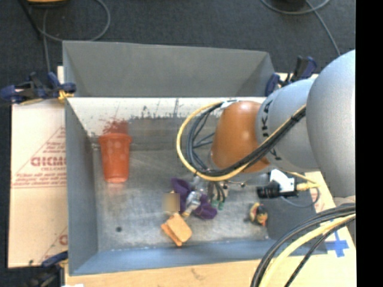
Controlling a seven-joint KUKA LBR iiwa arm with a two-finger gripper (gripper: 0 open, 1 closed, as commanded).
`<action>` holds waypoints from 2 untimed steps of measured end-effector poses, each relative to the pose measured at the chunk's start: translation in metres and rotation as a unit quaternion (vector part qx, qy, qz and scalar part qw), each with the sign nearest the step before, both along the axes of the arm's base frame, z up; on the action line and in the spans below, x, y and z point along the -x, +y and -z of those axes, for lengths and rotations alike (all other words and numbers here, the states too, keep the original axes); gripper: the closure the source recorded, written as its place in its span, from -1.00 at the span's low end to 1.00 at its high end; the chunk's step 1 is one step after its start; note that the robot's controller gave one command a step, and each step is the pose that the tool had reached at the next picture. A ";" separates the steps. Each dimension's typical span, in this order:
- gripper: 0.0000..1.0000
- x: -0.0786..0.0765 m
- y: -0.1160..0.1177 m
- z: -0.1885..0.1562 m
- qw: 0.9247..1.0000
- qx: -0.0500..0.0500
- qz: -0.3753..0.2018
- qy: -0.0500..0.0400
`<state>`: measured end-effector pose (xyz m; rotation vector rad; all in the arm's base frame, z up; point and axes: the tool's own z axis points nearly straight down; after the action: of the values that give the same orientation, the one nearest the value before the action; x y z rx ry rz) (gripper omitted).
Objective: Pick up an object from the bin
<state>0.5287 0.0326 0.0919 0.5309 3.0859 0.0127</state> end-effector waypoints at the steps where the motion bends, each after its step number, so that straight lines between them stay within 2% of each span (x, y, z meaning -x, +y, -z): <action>1: 1.00 0.000 0.000 0.000 1.000 0.000 0.000 0.000; 2: 1.00 0.000 0.000 0.000 1.000 0.000 0.000 0.000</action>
Offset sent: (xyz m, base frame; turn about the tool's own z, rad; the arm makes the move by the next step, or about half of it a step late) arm 0.0000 0.0000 0.0000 0.0000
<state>0.5287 0.0326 0.0919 0.5311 3.0858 0.0128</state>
